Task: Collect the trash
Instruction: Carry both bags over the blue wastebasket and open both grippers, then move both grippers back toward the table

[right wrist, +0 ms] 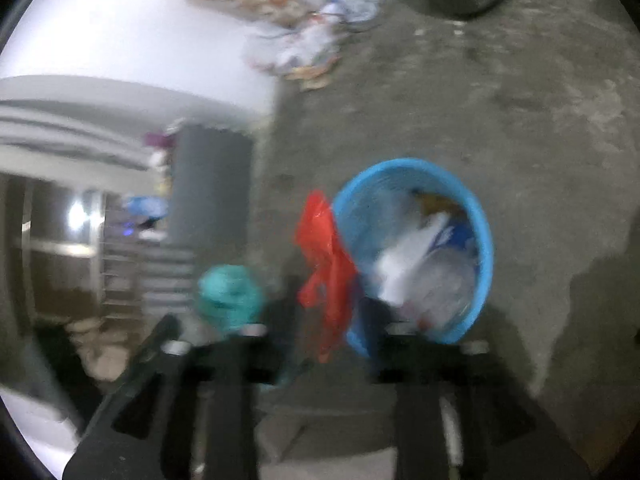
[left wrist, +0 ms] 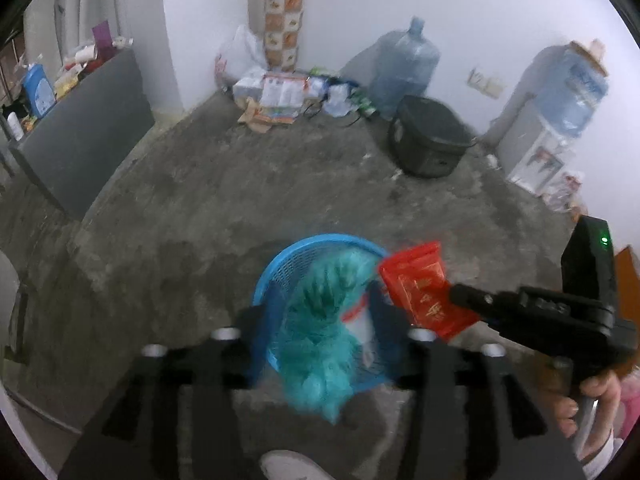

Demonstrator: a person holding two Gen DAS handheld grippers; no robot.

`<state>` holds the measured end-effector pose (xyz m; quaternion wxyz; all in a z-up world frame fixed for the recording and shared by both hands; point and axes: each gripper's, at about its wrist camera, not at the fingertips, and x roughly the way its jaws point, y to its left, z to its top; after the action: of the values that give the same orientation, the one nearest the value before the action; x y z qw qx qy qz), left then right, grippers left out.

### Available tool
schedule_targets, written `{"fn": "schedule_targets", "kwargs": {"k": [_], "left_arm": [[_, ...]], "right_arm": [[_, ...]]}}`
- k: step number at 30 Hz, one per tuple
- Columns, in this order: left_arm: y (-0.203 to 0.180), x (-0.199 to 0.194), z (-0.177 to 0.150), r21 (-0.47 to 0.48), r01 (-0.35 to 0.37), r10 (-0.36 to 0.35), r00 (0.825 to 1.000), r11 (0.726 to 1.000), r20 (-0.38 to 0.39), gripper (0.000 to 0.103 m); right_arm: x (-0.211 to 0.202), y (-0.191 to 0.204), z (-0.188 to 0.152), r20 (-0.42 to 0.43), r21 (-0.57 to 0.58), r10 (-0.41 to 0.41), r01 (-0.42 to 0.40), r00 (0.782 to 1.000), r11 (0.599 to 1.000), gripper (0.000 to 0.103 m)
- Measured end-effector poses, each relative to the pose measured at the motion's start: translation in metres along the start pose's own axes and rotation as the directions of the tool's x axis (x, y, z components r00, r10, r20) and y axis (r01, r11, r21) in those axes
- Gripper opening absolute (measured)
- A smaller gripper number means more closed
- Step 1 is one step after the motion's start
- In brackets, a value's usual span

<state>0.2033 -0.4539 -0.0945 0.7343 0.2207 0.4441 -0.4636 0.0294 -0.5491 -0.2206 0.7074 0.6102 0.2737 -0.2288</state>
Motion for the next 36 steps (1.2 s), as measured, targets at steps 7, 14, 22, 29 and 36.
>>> {"fn": "schedule_targets", "kwargs": {"k": [7, 14, 22, 29, 36], "left_arm": [[0.002, 0.006, 0.001, 0.006, -0.001, 0.001, 0.999, 1.0, 0.034, 0.063], [0.006, -0.07, -0.005, 0.077, -0.044, 0.033, 0.991, 0.996, 0.133, 0.064], [0.068, -0.221, -0.063, 0.031, -0.18, 0.168, 0.96, 0.983, 0.224, 0.069], [0.146, -0.358, -0.194, -0.282, -0.342, 0.411, 0.88, 0.896, 0.239, 0.069], [0.182, -0.405, -0.327, -0.586, -0.344, 0.515, 0.844, 0.733, 0.148, 0.069]], "right_arm": [[0.011, -0.024, -0.004, -0.008, 0.025, -0.062, 0.062, 0.998, 0.998, 0.05], [-0.041, -0.002, -0.02, 0.083, -0.049, -0.053, 0.057, 0.995, 0.997, 0.055], [-0.079, 0.064, -0.064, 0.059, -0.271, 0.053, -0.035, 0.997, 0.962, 0.06], [-0.077, 0.127, -0.126, -0.106, -0.461, 0.144, -0.177, 0.984, 0.87, 0.061], [-0.045, 0.189, -0.231, -0.384, -0.578, 0.143, -0.358, 0.912, 0.733, 0.061]]}}
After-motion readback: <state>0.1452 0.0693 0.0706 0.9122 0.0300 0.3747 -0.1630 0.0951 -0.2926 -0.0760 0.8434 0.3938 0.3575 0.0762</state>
